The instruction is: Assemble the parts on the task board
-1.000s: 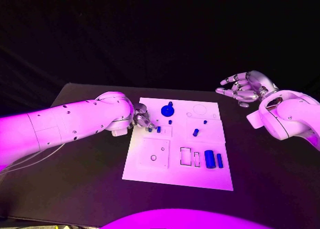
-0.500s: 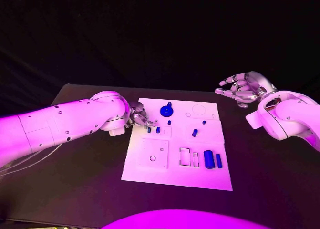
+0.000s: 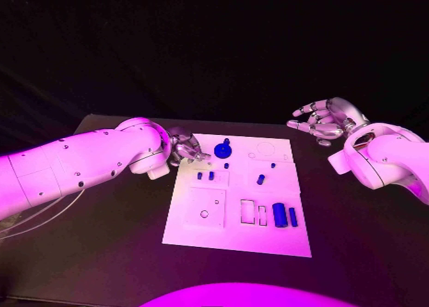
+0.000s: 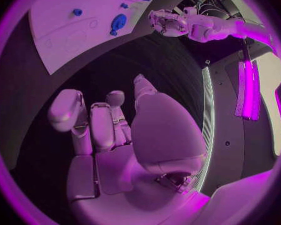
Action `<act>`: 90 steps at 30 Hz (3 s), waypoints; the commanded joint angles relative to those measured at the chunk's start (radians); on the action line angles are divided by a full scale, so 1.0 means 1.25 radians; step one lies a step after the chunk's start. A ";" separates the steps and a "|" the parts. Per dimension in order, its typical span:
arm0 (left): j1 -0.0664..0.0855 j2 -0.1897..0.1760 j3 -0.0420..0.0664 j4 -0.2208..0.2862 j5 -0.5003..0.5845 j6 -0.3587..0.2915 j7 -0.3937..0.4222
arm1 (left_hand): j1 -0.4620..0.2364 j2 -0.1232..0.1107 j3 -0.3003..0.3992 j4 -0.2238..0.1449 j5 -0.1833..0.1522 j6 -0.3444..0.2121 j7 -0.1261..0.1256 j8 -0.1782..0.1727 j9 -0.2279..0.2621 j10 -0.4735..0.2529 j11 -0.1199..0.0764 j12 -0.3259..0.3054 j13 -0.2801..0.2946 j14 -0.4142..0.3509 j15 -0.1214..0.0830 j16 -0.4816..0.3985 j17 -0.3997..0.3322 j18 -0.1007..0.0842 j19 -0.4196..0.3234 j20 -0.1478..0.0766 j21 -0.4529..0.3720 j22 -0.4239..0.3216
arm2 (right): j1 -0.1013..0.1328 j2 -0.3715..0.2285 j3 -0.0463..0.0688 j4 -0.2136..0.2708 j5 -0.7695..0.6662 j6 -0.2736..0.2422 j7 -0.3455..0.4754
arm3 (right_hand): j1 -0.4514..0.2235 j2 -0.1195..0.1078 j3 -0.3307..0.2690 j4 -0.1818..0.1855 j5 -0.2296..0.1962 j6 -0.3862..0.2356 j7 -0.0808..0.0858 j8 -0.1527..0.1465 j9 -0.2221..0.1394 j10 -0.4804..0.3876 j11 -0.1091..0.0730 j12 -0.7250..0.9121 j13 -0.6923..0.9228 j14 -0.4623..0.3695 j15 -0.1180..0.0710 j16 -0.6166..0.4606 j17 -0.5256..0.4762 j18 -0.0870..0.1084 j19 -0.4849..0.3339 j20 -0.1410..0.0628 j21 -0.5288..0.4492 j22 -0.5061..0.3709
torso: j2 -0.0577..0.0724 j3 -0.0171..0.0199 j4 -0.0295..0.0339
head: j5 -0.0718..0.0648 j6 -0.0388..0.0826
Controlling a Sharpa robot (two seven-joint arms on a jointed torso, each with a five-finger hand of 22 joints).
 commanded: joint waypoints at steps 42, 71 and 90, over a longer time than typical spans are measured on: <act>-0.002 0.201 -0.077 -0.145 -0.467 -0.033 0.197 | 0.210 -0.075 0.038 -0.067 -0.007 0.044 0.012 -0.162 -0.286 -0.094 0.033 -0.293 -0.356 -0.115 0.028 -0.096 -0.247 0.017 -0.027 0.032 -0.078 -0.076 | 0.000 -0.003 0.000 0.005 0.004 -0.021 0.034 | 0.021 -0.001 0.039 -0.002 0.005 0.003 0.000 0.039 -0.012 -0.062 -0.001 -0.311 -0.287 -0.035 -0.005 -0.185 -0.122 0.048 -0.042 -0.004 -0.339 -0.245 | 0.001 -0.0004 -0.0005 | -0.021 0.009; -0.009 0.208 -0.077 -0.167 -0.457 -0.033 0.205 | 0.218 -0.068 0.083 -0.080 -0.005 0.101 0.013 -0.177 -0.312 -0.049 0.027 -0.300 -0.376 -0.082 0.023 -0.050 -0.210 0.005 0.013 0.030 -0.019 -0.002 | 0.000 -0.003 0.000 0.007 0.005 -0.022 0.034 | 0.019 -0.002 0.041 -0.002 0.005 0.003 0.001 0.041 -0.014 -0.062 -0.001 -0.323 -0.299 -0.035 -0.005 -0.188 -0.120 0.048 -0.039 -0.003 -0.342 -0.247 | 0.001 0.0005 -0.0007 | -0.023 0.003; -0.022 0.217 -0.077 -0.180 -0.452 -0.030 0.207 | 0.218 -0.067 0.094 -0.086 -0.005 0.109 0.013 -0.186 -0.319 -0.039 0.027 -0.309 -0.383 -0.073 0.022 -0.039 -0.201 0.001 0.024 0.029 -0.002 0.019 | 0.000 -0.003 0.000 0.010 0.005 -0.018 0.032 | 0.019 -0.002 0.041 -0.002 0.005 0.003 0.001 0.041 -0.014 -0.062 -0.001 -0.323 -0.299 -0.035 -0.005 -0.188 -0.120 0.048 -0.039 -0.003 -0.342 -0.247 | 0.001 0.0000 -0.0003 | -0.029 0.000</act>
